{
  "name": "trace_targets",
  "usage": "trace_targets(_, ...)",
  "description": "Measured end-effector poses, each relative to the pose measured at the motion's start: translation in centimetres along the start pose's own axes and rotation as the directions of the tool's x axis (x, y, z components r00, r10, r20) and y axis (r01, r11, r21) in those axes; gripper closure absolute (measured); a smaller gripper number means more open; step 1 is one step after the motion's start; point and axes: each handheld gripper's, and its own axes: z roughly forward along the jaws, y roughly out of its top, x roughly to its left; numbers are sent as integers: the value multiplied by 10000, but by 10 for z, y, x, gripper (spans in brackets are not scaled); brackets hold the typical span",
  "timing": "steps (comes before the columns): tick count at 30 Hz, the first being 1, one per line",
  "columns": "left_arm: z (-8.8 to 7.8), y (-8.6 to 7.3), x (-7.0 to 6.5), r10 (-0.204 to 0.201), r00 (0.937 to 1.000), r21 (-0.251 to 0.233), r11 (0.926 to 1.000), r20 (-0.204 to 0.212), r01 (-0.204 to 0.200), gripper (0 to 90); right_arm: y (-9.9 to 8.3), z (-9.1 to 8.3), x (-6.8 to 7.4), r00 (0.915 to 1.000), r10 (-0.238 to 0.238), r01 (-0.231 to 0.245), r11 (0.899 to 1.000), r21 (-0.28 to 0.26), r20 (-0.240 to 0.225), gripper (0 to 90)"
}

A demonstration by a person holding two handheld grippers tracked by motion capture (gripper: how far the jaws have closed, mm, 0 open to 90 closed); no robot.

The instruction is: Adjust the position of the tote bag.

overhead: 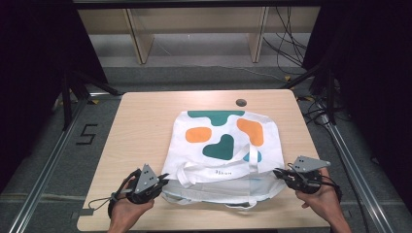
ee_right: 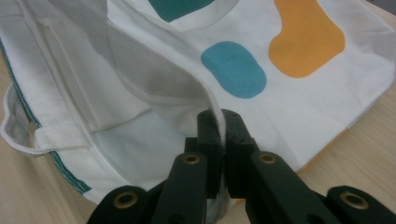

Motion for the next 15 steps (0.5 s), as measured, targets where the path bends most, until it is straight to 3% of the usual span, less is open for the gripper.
trace_targets(1,-2,1,0,-85,10000,-103,9999,-33,84,857,0,0,0,10000,0,0,10000,0,0,879)
trace_targets(2,-5,3,2,89,10000,-10,10000,-28,-89,857,1,0,0,9999,-99,98,9999,-105,-34,879)
trace_targets(3,-5,4,2,-302,9995,-255,9992,-57,301,857,2,-1,0,9998,-184,182,9996,-205,-123,879)
trace_targets(4,-6,3,1,-543,9985,-129,9984,-26,543,857,2,-1,1,9999,-136,134,9997,-224,-95,879)
trace_targets(5,-5,4,5,-220,9997,-187,9996,-46,220,857,2,-2,1,9999,-161,161,9996,-225,-34,878)
trace_targets(7,-3,2,5,-354,9994,-220,9991,6,355,856,3,-2,2,9999,-136,134,9997,-208,-94,879)
trace_targets(8,-5,2,5,-145,9999,-37,9999,49,146,856,3,-1,2,9997,-179,176,9996,-214,-155,879)
trace_targets(10,-6,4,3,-300,9995,-222,9993,-18,300,856,3,-3,2,10000,-55,55,9998,-189,-43,879)
trace_targets(12,-10,7,4,-63,10000,-163,9998,-10,63,856,4,-5,2,10000,-72,71,9997,-250,-35,879)
trace_targets(14,-12,8,2,-383,9993,-431,9983,33,384,854,6,-7,2,9999,-100,97,9993,-360,-88,879)
trace_targets(15,-13,9,3,-202,9998,-372,9991,15,202,854,7,-7,2,9999,-74,71,9994,-342,-93,879)
